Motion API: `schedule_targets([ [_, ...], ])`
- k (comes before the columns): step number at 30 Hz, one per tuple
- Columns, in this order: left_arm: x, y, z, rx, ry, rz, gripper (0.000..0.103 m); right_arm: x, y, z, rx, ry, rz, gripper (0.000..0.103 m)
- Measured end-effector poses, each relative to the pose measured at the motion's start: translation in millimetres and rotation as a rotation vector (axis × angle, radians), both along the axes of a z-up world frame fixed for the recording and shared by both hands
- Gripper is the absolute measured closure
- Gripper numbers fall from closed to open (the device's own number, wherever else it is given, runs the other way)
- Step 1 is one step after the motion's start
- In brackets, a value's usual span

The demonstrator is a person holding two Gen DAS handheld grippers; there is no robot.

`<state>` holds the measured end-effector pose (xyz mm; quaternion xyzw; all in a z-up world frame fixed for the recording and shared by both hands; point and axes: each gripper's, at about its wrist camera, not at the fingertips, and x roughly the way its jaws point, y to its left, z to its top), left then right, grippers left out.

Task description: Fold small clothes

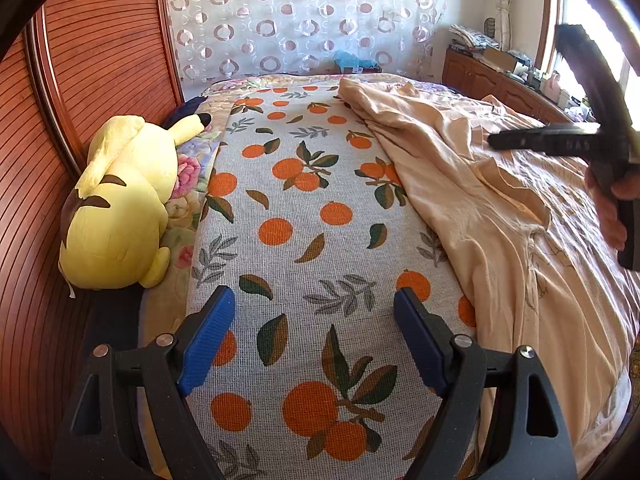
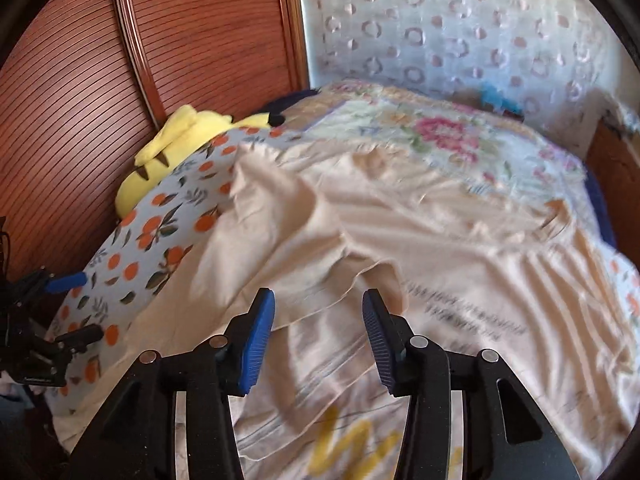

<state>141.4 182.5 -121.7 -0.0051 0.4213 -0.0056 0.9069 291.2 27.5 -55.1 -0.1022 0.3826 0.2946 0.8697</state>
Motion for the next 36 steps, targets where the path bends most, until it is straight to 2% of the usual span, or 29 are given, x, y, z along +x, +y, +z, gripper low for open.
schedule_targets([
  [3,0,0,0,0.000,0.000,0.000,0.021,24,-2,-8,-0.011,0.021,-0.046,0.055],
  [7,0,0,0,0.001,0.000,0.001,0.021,51,1,-11,0.073,0.076,-0.088,0.056],
  [10,0,0,0,0.000,0.000,0.001,0.021,62,2,-11,0.088,0.096,-0.044,0.102],
  [13,0,0,0,0.001,-0.001,0.002,0.021,62,-14,1,0.073,0.017,-0.094,0.102],
  [15,1,0,-1,0.001,0.000,0.002,0.021,68,-31,8,0.073,-0.006,-0.176,0.102],
  [18,0,0,-1,0.001,-0.001,0.002,0.021,68,-46,8,0.044,-0.046,-0.209,0.102],
  [19,0,0,-1,0.001,-0.001,0.002,0.021,66,-46,7,0.023,-0.055,-0.211,0.101],
  [21,0,-1,-1,0.003,0.000,0.002,0.021,61,-46,5,-0.017,-0.074,-0.218,0.092],
  [23,1,-1,0,0.009,0.004,0.003,0.021,54,-42,4,-0.026,-0.079,-0.207,0.061],
  [25,1,-2,1,0.020,0.012,0.007,0.021,41,-42,5,-0.037,-0.114,-0.183,0.051],
  [28,0,-10,7,0.047,0.014,0.024,0.021,10,-49,13,-0.049,-0.137,-0.149,0.048],
  [33,-14,-45,23,0.021,-0.039,-0.061,0.021,-45,-82,13,-0.022,-0.126,-0.113,0.048],
  [36,-19,-66,25,-0.005,-0.041,-0.115,0.021,-72,-107,10,-0.035,-0.116,-0.107,0.048],
])
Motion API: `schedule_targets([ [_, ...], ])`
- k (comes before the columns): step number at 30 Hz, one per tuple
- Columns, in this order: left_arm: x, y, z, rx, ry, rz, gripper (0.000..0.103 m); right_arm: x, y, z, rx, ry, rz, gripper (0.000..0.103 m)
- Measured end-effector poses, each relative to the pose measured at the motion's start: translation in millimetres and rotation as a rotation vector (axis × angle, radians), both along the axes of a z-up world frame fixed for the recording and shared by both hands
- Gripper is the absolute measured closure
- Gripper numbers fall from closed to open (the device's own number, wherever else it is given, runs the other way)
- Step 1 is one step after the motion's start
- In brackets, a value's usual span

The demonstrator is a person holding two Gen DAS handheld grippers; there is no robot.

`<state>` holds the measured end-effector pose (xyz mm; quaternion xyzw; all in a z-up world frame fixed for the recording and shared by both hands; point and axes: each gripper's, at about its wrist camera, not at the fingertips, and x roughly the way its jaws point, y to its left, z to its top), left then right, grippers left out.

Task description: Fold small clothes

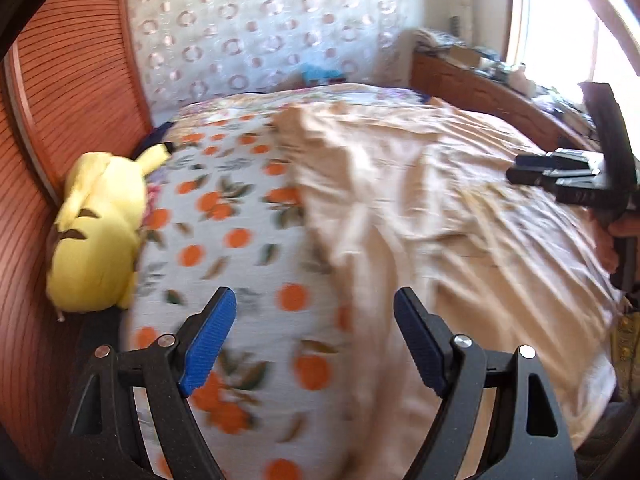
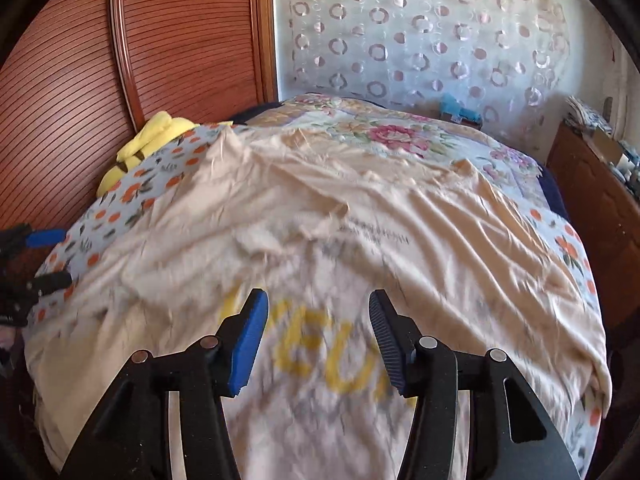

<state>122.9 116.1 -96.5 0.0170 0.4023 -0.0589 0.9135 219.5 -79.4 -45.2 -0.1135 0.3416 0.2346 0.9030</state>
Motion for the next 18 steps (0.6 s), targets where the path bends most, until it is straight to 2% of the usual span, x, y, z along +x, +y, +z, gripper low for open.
schedule_targets([
  [2,-2,-14,-3,-0.007,0.006,-0.042,0.021,-19,-17,3,-0.003,0.010,-0.006,0.048],
  [5,-1,-28,-11,0.028,0.029,-0.071,0.022,-43,-42,-2,-0.004,0.022,-0.026,0.048],
  [8,3,-31,-19,0.063,0.062,-0.050,0.036,-61,-64,-3,-0.028,0.030,-0.049,0.048],
  [11,1,-25,-19,0.033,0.066,-0.044,0.052,-71,-80,-6,-0.033,0.043,-0.070,0.048],
  [13,-3,-24,-19,0.023,0.061,-0.051,0.072,-74,-89,-11,-0.030,0.058,-0.081,0.048],
  [15,-6,-21,-18,0.011,0.052,-0.049,0.087,-76,-91,-10,-0.027,0.045,-0.081,0.048],
  [16,-7,-18,-17,0.020,0.042,-0.032,0.092,-77,-92,-10,-0.026,0.043,-0.082,0.048],
  [18,-10,-8,-14,0.018,0.032,0.003,0.092,-75,-90,-9,-0.027,0.036,-0.084,0.048],
])
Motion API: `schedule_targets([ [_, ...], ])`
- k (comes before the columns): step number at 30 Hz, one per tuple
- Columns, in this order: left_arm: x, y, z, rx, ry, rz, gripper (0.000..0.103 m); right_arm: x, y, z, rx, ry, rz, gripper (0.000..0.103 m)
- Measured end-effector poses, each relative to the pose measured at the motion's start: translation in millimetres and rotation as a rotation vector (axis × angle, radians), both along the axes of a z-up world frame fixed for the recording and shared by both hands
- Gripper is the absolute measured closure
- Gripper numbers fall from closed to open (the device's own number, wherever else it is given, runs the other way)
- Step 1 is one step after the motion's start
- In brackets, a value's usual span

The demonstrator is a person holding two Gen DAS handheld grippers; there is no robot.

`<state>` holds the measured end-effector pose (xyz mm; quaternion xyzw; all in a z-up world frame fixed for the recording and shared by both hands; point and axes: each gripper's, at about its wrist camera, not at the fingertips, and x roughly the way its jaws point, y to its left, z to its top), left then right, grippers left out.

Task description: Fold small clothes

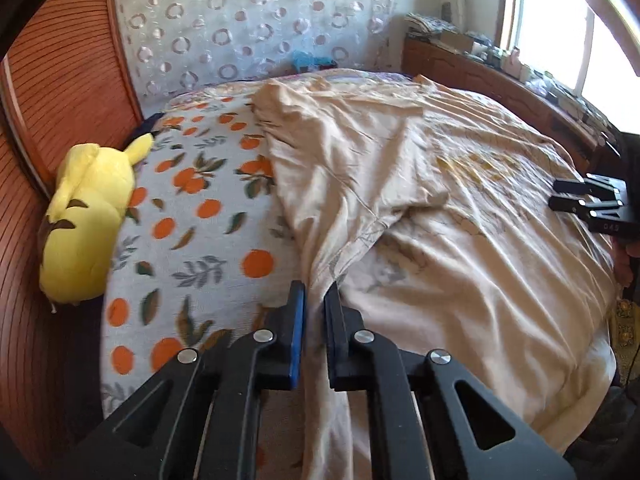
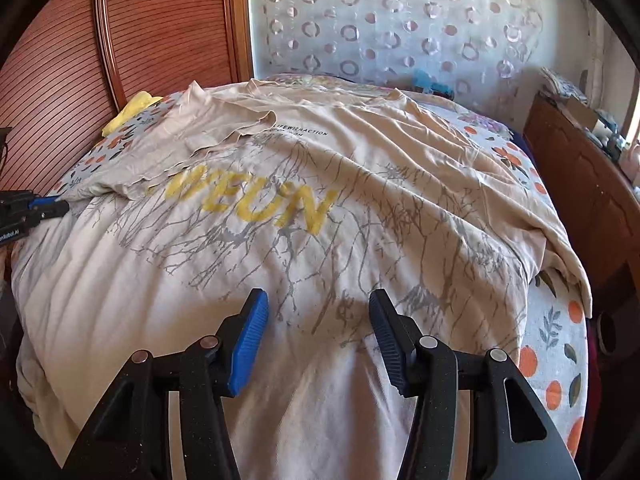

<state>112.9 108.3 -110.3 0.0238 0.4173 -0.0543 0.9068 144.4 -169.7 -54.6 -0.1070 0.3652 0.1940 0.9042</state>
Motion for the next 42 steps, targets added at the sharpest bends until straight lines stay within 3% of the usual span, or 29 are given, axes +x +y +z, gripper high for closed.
schedule_targets([
  [8,-12,17,21,-0.048,-0.030,0.027,0.087,-1,-1,-3,0.007,-0.013,0.000,0.048],
  [12,-15,6,33,-0.049,-0.077,-0.003,0.044,-1,-1,-2,0.007,-0.013,0.000,0.048],
  [13,-14,2,35,-0.068,-0.083,-0.023,0.028,-1,-1,-2,0.007,-0.014,0.000,0.048],
  [14,-13,-2,36,-0.082,-0.086,-0.030,0.022,0,-2,-2,0.007,-0.014,0.001,0.048],
  [21,3,-43,32,-0.099,-0.072,-0.082,0.021,0,-2,-3,0.007,-0.015,0.001,0.048],
  [35,55,-113,-4,-0.084,0.062,-0.168,0.021,0,-2,-3,0.013,-0.018,-0.001,0.048],
  [40,57,-126,-10,0.012,0.030,-0.170,0.020,0,-8,-2,0.040,-0.014,-0.016,0.048],
  [42,55,-127,-11,0.016,0.017,-0.174,0.020,-1,-15,1,0.058,-0.013,-0.024,0.048],
])
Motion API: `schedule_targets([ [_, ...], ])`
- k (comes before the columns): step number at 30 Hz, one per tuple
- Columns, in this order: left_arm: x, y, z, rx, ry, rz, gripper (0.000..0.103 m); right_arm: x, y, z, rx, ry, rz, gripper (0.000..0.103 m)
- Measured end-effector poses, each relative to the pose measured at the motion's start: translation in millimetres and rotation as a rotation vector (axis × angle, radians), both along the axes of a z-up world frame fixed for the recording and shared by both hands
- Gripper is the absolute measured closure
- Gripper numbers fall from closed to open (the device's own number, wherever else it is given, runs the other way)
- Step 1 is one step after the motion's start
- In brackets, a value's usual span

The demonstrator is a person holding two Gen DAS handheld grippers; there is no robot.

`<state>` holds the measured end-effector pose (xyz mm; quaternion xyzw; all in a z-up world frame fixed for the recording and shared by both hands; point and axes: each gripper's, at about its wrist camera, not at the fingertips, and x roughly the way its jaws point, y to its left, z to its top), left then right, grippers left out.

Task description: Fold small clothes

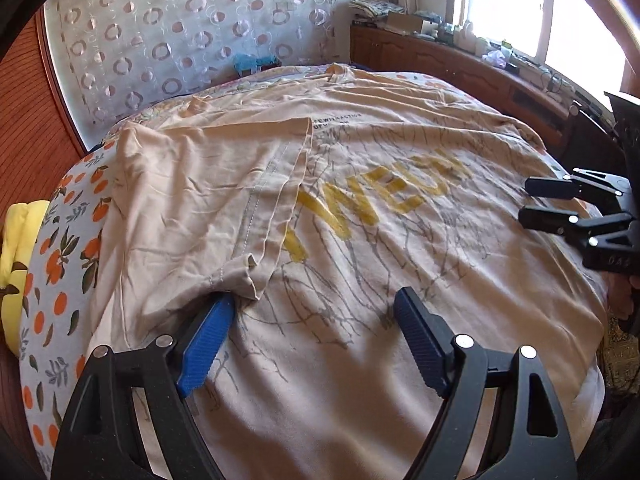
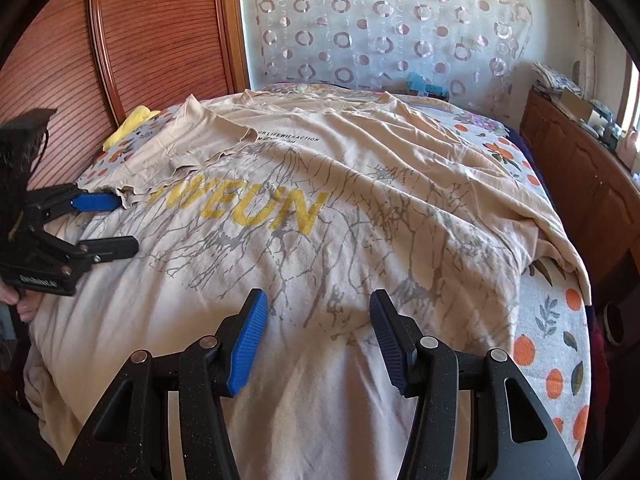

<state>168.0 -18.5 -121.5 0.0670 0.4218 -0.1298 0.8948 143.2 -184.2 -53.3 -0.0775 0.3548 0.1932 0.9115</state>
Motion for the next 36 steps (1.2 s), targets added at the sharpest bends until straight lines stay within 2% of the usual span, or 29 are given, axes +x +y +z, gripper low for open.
schedule_targets([
  [6,-2,2,0,-0.003,-0.003,-0.006,0.020,-7,-53,13,-0.012,-0.051,-0.089,0.048],
  [11,-2,1,0,0.002,-0.002,-0.007,0.020,7,-121,11,-0.055,-0.039,-0.224,0.048],
  [15,-2,0,-1,0.003,-0.002,-0.003,0.019,29,-163,-1,-0.083,0.010,-0.318,0.048],
  [19,-3,1,-1,0.003,-0.001,-0.003,0.019,51,-185,-5,0.009,0.050,-0.334,0.048],
  [25,-2,0,-1,0.004,0.000,-0.003,0.019,81,-191,-5,0.081,0.080,-0.309,0.049],
  [27,-2,0,-1,0.003,0.001,-0.002,0.019,87,-200,-5,0.114,0.090,-0.293,0.056],
  [30,-3,0,-1,0.008,0.003,-0.005,0.019,98,-211,-7,0.162,0.106,-0.276,0.079],
  [32,-2,0,1,0.012,0.007,-0.007,0.019,101,-213,-6,0.146,0.104,-0.274,0.093],
  [34,-5,2,9,-0.004,-0.023,-0.012,0.019,99,-212,1,0.120,0.081,-0.269,0.099],
  [36,-6,3,17,-0.023,-0.043,-0.019,0.019,95,-204,15,0.114,0.036,-0.264,0.099],
])
